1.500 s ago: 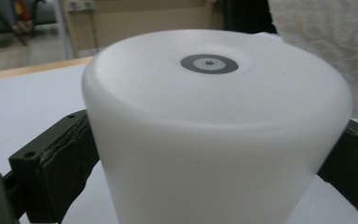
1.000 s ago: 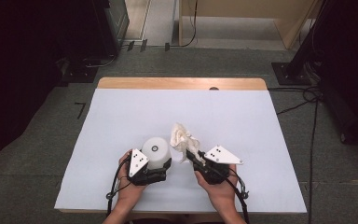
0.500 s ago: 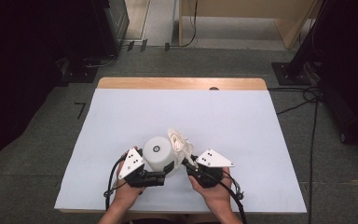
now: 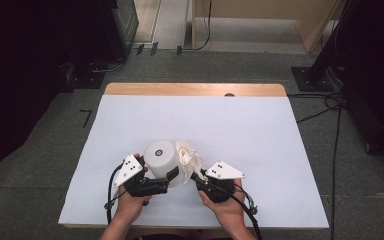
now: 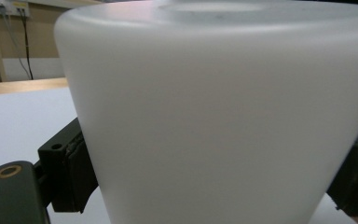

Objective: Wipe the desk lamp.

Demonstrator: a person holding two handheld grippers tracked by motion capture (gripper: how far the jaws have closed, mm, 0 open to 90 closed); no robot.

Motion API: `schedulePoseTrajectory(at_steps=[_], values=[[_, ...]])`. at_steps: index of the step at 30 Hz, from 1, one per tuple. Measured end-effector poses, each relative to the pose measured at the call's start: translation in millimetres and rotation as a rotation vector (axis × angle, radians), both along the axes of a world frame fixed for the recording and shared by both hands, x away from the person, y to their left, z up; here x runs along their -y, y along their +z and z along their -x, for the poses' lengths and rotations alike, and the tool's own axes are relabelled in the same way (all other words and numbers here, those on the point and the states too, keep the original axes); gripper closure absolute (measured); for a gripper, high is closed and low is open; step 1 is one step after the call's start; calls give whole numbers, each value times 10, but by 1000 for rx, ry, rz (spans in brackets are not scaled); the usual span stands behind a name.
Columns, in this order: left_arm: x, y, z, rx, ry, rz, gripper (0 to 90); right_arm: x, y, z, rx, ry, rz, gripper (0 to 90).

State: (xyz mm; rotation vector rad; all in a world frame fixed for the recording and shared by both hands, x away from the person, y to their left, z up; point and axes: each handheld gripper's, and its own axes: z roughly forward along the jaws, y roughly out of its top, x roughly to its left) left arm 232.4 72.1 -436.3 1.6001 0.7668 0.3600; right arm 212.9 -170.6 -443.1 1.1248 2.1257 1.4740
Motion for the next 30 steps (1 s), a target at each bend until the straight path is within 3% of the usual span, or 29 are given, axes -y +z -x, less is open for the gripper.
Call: schedulePoseTrajectory(at_steps=[5, 9, 15, 17, 26, 30], values=[[72, -59, 4, 1, -31, -30, 83, 38, 50, -1, 8, -15, -27, 766], [125, -138, -22, -7, -57, -69, 83, 78, 137, 43, 49, -34, -60, 766], [149, -226, -48, 25, -42, -137, 83, 104, 162, 34, 63, -41, -57, 766], [134, -288, -76, 40, -15, -152, 83, 132, 161, 20, 61, -54, -58, 766], [104, -492, -153, 44, 21, -272, 83, 188, 146, -9, 47, -76, -61, 766], [89, -509, -120, 29, 18, -260, 82, 207, 131, -20, 47, -82, -59, 766]])
